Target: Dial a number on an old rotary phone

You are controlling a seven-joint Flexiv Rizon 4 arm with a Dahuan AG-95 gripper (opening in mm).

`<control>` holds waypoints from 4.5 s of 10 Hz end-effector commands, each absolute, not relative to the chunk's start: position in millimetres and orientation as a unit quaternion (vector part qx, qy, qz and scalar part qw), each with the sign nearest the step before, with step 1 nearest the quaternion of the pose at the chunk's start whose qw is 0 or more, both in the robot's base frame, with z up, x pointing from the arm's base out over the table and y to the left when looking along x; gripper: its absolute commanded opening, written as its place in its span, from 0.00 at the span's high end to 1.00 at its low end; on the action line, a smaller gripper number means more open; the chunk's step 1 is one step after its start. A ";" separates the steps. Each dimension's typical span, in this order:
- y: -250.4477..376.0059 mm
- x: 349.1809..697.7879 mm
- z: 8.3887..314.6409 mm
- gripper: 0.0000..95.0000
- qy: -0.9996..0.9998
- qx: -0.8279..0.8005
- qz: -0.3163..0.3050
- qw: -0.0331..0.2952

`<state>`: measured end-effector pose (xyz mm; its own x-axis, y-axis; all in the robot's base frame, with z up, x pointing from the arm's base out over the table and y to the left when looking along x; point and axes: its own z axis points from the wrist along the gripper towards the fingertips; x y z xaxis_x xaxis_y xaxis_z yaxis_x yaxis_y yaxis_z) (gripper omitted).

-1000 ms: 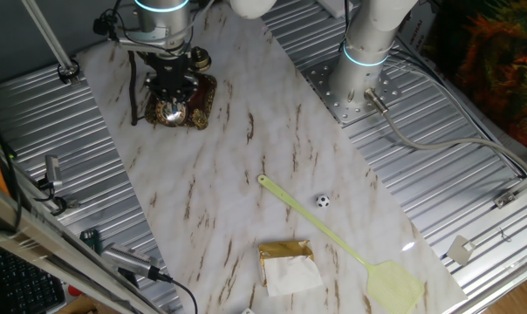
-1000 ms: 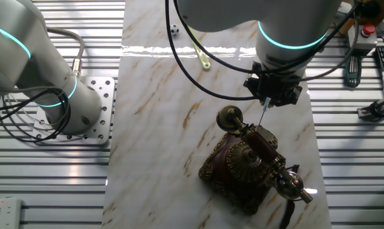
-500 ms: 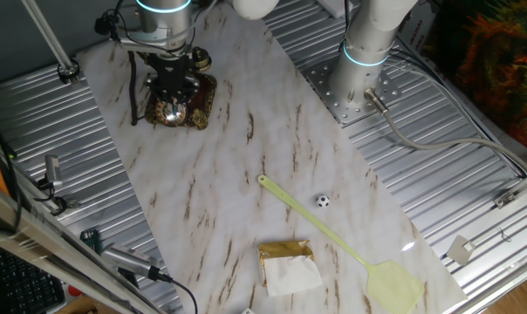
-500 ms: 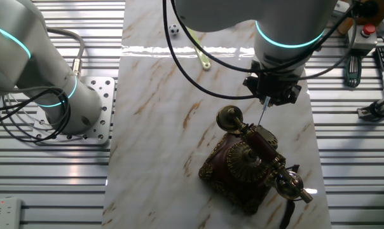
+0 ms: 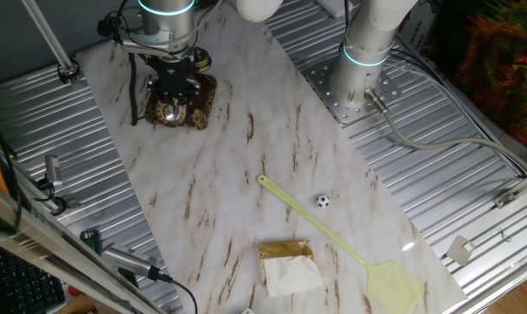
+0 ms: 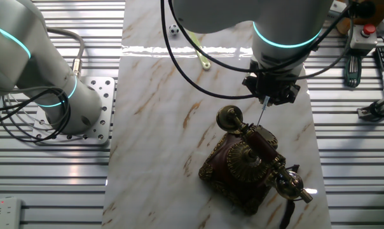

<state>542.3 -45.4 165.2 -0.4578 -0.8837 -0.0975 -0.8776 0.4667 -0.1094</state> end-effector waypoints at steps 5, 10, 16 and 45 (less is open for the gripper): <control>-44.3 542.0 164.6 1.00 0.855 -0.512 -0.022 0.079; -44.4 540.5 164.5 1.00 0.862 -0.498 -0.033 0.089; -44.0 540.7 164.4 1.00 0.873 -0.477 -0.036 0.098; -37.4 544.3 157.9 1.00 0.896 -0.411 -0.075 0.153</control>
